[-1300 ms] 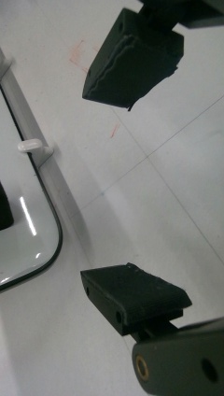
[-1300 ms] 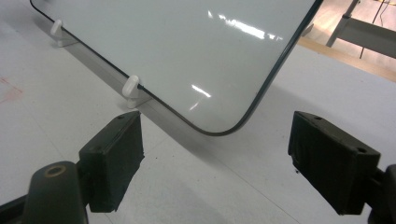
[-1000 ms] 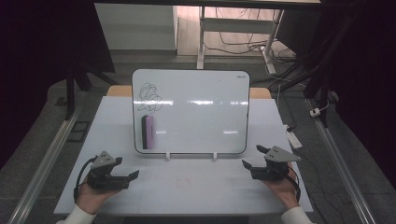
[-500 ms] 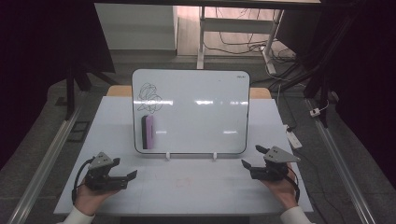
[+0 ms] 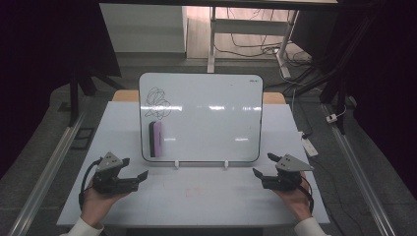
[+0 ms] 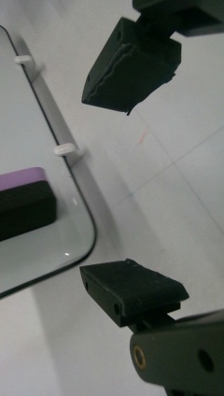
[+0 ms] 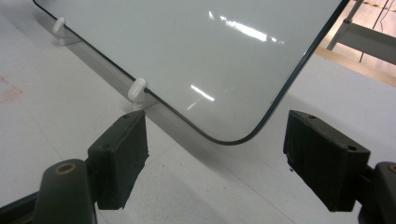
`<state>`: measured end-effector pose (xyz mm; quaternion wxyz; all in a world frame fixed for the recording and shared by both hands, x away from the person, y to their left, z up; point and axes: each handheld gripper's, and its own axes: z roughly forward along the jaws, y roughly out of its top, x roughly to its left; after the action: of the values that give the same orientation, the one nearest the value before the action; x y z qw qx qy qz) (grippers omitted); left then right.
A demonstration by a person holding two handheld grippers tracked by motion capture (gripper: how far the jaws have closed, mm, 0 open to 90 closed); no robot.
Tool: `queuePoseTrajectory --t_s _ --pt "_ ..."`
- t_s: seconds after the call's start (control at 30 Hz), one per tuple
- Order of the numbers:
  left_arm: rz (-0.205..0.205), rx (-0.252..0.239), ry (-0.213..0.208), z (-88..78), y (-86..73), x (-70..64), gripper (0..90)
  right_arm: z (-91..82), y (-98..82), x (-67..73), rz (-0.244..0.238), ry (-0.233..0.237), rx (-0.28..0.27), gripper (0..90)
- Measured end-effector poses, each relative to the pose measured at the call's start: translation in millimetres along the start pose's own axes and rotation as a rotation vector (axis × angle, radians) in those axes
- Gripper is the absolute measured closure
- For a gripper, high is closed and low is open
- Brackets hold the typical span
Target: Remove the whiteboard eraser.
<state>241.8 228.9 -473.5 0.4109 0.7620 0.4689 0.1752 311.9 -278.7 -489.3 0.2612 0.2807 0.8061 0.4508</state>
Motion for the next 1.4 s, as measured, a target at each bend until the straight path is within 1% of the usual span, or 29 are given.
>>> queuePoseTrajectory --t_s 0.27,0.47,0.63,0.77,1.0,1.07,1.1,1.2,1.33,1.37,1.4 --pt "0.025 -0.021 0.010 9.2 30.2 -3.2 19.4 0.8 -0.3 0.4 -0.001 -0.004 0.006 21.7" --pt "0.028 -0.036 0.026 20.1 50.5 -1.4 21.3 0.6 -0.5 0.5 -0.002 -0.009 0.007 21.9" --pt "0.032 -0.038 0.064 30.8 63.8 0.6 23.8 1.1 -1.0 0.7 -0.002 -0.014 0.010 22.1" --pt "0.029 -0.031 0.092 39.6 70.2 3.7 26.8 1.9 -1.5 1.2 -0.007 -0.017 0.014 22.1" --pt "0.000 -0.034 0.090 50.3 80.3 10.4 32.4 2.8 -2.0 1.8 -0.005 -0.013 0.017 22.4" --pt "-0.008 -0.033 0.084 53.5 83.4 11.5 35.9 2.8 -1.7 2.4 -0.005 -0.012 0.017 22.5" --pt "-0.011 -0.033 0.086 55.2 84.5 11.9 35.9 2.8 -1.7 2.4 -0.005 -0.012 0.017 22.5" --pt "-0.014 -0.027 0.095 59.3 86.2 12.4 40.4 2.1 -1.2 2.6 -0.006 -0.013 0.015 22.5" --pt "-0.019 -0.028 0.097 59.8 86.2 12.5 43.3 1.9 -1.4 2.5 -0.004 -0.012 0.016 22.5" --pt "-0.021 -0.031 0.097 59.5 86.2 12.8 46.1 1.9 -1.3 2.8 -0.004 -0.013 0.015 22.5" --pt "-0.024 -0.032 0.093 59.0 86.3 13.0 46.1 1.9 -1.3 2.8 -0.004 -0.013 0.015 22.5"
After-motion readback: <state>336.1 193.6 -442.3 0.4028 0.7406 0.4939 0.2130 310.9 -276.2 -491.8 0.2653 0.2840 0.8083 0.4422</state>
